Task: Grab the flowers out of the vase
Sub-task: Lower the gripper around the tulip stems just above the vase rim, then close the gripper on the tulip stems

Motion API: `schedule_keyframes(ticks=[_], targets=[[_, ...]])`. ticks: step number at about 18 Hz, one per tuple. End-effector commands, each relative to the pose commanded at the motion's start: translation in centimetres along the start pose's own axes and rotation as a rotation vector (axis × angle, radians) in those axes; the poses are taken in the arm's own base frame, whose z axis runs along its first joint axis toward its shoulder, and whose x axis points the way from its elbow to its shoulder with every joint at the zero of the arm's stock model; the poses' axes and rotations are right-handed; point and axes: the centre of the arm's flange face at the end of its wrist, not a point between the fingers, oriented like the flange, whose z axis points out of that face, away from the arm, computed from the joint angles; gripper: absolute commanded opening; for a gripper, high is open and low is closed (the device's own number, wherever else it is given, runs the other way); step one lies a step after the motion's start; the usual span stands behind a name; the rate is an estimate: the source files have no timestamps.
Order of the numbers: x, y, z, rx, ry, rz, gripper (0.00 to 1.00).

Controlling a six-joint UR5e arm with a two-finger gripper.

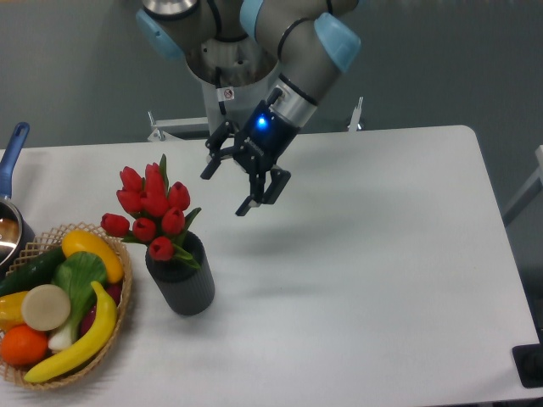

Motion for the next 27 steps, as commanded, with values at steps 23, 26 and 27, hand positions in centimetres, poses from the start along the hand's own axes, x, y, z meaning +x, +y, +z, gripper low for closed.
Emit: schedule_keyframes(ticks=[23, 26, 27], targets=[[-2.0, -2.6, 5.8, 0.042, 0.089, -0.007, 1.0], [-2.2, -2.3, 5.9, 0.031, 0.077, 0.018, 1.0], [-2.2, -2.3, 5.9, 0.032, 0.074, 0.022, 1.0]])
